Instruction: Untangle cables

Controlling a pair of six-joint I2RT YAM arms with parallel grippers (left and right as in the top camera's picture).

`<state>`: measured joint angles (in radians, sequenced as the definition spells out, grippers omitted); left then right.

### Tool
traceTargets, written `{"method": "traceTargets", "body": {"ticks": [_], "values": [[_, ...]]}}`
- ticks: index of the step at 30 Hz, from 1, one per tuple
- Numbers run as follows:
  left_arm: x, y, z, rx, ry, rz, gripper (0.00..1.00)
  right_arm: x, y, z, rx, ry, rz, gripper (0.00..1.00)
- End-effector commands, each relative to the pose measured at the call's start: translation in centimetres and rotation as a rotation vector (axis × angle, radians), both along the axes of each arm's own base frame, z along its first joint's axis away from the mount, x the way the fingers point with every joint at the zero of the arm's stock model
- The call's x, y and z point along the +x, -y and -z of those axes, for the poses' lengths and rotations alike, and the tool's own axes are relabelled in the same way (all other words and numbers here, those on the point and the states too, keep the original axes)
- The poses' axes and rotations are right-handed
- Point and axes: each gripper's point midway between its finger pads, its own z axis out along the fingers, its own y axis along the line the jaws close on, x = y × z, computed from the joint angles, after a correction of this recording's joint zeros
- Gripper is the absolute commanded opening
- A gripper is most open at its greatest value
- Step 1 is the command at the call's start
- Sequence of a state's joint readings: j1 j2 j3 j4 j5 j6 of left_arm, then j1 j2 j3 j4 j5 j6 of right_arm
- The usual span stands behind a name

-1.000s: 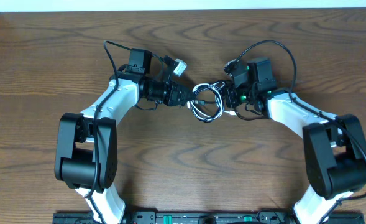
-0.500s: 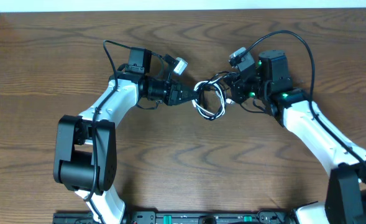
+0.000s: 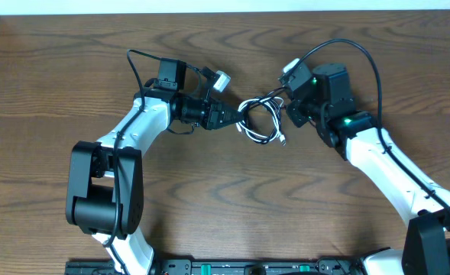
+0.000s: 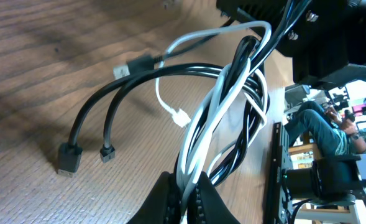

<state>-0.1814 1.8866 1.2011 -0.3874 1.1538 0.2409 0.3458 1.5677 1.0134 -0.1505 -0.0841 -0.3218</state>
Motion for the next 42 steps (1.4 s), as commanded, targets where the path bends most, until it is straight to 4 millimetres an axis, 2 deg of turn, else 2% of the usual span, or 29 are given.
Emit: {"method": "traceTargets", "body": {"ticks": [1,5,10,15,21,28,34,40,42], "values": [[0.3,-0.8,0.7,0.045,0.009,-0.024,0.08,1.2,1.9,-3.0,-0.178,0.153,0.066,0.01],[0.3,-0.8,0.7,0.045,0.009,-0.024,0.07,1.1,1.5,-3.4,-0.272,0.199,0.063,0.01],[0.3,-0.8,0.7,0.045,0.009,-0.024,0.08,0.8,0.9,-3.6,-0.307,0.216,0.048,0.01],[0.3,-0.8,0.7,0.045,0.008,-0.024,0.07,0.7,0.5,-3.5,-0.293,0.212,0.033,0.01],[0.3,-0.8,0.7,0.045,0.008,-0.024,0.08,0.3,-0.9,-3.3,-0.206,0.186,-0.010,0.01],[0.3,-0.8,0.7,0.045,0.009,-0.024,0.07,0.2,-0.9,-3.2,-0.207,0.182,-0.008,0.01],[0.3,-0.8,0.7,0.045,0.008,-0.024,0.08,-0.3,-0.8,-2.5,-0.214,0.147,-0.017,0.01],[0.3,-0.8,0.7,0.045,0.008,-0.024,0.08,-1.5,-2.2,-1.5,-0.146,0.079,-0.079,0.01],[0.3,-0.8,0.7,0.045,0.008,-0.024,0.08,-1.8,-2.1,-1.1,-0.152,0.059,-0.081,0.01]]}}
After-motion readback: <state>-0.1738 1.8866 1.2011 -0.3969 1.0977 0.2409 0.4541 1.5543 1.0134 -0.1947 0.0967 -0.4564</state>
